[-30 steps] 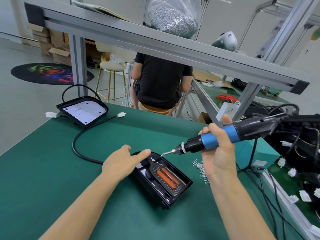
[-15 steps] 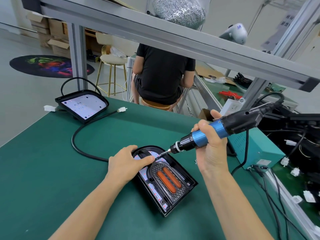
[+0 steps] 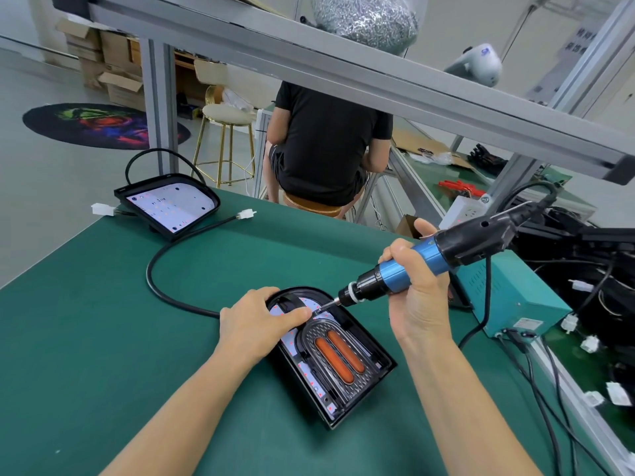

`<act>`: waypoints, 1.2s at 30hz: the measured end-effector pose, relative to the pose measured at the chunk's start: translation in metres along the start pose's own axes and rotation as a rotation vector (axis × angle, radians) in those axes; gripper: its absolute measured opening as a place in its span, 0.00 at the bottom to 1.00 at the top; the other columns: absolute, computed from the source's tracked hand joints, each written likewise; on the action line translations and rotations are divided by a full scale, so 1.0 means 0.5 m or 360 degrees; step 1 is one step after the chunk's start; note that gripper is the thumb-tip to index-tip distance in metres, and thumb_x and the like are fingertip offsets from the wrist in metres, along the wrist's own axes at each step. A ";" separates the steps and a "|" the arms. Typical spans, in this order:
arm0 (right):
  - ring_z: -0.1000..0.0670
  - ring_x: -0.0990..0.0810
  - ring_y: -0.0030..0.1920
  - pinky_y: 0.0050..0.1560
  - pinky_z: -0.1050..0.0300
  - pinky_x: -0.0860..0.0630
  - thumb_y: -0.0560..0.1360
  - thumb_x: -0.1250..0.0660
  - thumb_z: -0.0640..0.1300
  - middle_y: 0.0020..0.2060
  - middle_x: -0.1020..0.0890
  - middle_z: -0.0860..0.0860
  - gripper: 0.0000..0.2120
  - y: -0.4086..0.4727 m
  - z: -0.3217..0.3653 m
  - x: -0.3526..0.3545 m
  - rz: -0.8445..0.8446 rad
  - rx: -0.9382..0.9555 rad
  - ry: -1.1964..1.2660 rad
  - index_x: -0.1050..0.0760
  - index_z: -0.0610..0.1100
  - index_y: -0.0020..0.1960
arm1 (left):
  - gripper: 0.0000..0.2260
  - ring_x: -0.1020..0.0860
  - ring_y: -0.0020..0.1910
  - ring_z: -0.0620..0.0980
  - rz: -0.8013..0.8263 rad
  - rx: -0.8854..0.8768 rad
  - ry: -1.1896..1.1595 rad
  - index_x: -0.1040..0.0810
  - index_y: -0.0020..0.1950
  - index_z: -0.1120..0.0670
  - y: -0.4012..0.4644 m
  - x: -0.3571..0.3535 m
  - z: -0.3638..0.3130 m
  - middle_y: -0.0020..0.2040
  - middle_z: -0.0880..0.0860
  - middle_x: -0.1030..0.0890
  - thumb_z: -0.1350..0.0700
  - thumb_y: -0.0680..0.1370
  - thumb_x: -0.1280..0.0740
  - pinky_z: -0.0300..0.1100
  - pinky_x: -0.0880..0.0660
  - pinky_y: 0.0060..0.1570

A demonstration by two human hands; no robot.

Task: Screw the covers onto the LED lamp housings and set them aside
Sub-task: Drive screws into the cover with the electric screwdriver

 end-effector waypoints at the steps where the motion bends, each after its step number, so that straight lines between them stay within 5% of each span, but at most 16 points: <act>1: 0.50 0.25 0.37 0.46 0.58 0.25 0.67 0.31 0.35 0.32 0.24 0.52 0.21 0.001 -0.001 -0.002 0.0010 -0.0006 -0.0003 0.26 0.50 0.57 | 0.21 0.21 0.47 0.47 0.0003 -0.0002 -0.0003 0.19 0.44 0.46 0.000 0.000 0.000 0.41 0.44 0.17 0.34 0.60 0.35 0.50 0.30 0.61; 13: 0.50 0.26 0.38 0.45 0.58 0.26 0.67 0.31 0.36 0.34 0.25 0.51 0.22 0.014 -0.009 -0.025 0.0126 0.0007 -0.0191 0.30 0.50 0.58 | 0.17 0.21 0.45 0.48 -0.0097 -0.0034 0.0006 0.18 0.44 0.49 -0.002 0.003 -0.001 0.39 0.45 0.17 0.37 0.65 0.29 0.51 0.29 0.59; 24: 0.46 0.31 0.40 0.45 0.53 0.30 0.67 0.30 0.35 0.34 0.27 0.50 0.16 0.005 -0.010 -0.071 0.0386 0.0029 -0.0355 0.24 0.57 0.34 | 0.20 0.21 0.44 0.50 -0.0096 0.0016 0.0006 0.18 0.41 0.50 0.006 -0.003 0.002 0.39 0.50 0.16 0.35 0.62 0.30 0.50 0.29 0.58; 29: 0.51 0.27 0.38 0.45 0.61 0.25 0.66 0.29 0.34 0.34 0.24 0.51 0.15 0.004 -0.018 -0.079 0.0467 -0.0013 -0.0372 0.26 0.54 0.42 | 0.16 0.22 0.42 0.49 -0.0158 0.0045 0.0092 0.18 0.40 0.50 0.018 -0.004 0.004 0.37 0.48 0.17 0.37 0.66 0.28 0.50 0.30 0.59; 36: 0.51 0.27 0.39 0.48 0.57 0.28 0.67 0.30 0.35 0.34 0.25 0.52 0.16 0.002 -0.013 -0.065 0.0493 -0.0056 -0.0344 0.27 0.54 0.46 | 0.19 0.23 0.42 0.45 -0.0160 0.0071 0.0061 0.18 0.39 0.49 0.018 -0.006 0.003 0.37 0.47 0.18 0.35 0.61 0.30 0.50 0.29 0.58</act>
Point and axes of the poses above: each hand's wrist, its own y-axis towards the middle knuckle, its own x-axis out of the back of the hand, z = x × y, the point moved 6 cm from there along y, towards the middle knuckle
